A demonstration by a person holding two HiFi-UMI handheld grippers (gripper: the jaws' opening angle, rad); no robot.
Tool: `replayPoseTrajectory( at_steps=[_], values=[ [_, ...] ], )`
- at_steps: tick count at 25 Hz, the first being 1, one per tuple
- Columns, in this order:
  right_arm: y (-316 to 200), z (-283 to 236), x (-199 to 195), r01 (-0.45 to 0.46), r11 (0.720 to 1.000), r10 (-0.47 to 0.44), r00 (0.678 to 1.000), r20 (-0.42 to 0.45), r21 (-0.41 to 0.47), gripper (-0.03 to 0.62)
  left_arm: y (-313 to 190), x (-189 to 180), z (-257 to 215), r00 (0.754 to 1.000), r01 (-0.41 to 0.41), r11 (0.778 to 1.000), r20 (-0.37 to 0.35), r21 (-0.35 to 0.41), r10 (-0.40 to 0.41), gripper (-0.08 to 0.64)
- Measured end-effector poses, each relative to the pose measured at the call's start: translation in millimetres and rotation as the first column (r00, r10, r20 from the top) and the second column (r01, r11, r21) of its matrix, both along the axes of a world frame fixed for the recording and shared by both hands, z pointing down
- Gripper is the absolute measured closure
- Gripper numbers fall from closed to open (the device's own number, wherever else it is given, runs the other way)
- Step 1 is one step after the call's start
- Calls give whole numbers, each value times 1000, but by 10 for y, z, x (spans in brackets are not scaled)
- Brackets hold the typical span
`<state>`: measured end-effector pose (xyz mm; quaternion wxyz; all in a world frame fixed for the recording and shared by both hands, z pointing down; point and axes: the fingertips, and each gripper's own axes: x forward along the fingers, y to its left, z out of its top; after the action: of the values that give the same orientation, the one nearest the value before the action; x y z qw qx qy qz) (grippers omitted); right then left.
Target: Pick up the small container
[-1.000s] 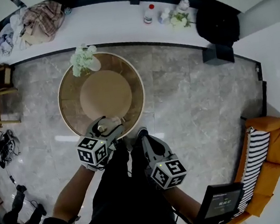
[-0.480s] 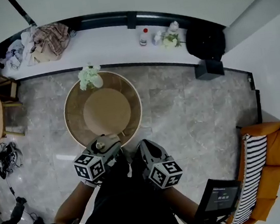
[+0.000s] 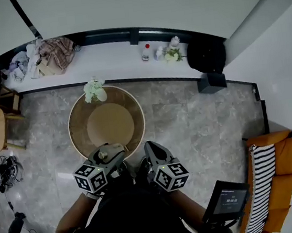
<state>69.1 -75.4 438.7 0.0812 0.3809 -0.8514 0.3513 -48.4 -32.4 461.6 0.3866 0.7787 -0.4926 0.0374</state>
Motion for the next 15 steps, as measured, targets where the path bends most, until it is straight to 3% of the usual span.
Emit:
replayPoseTrajectory(
  at_steps=[15],
  values=[
    [-69,-304,65,-9,998,9,1000,5,66,594,59,37,-444,998,-40,994,50,105,35,215]
  ],
)
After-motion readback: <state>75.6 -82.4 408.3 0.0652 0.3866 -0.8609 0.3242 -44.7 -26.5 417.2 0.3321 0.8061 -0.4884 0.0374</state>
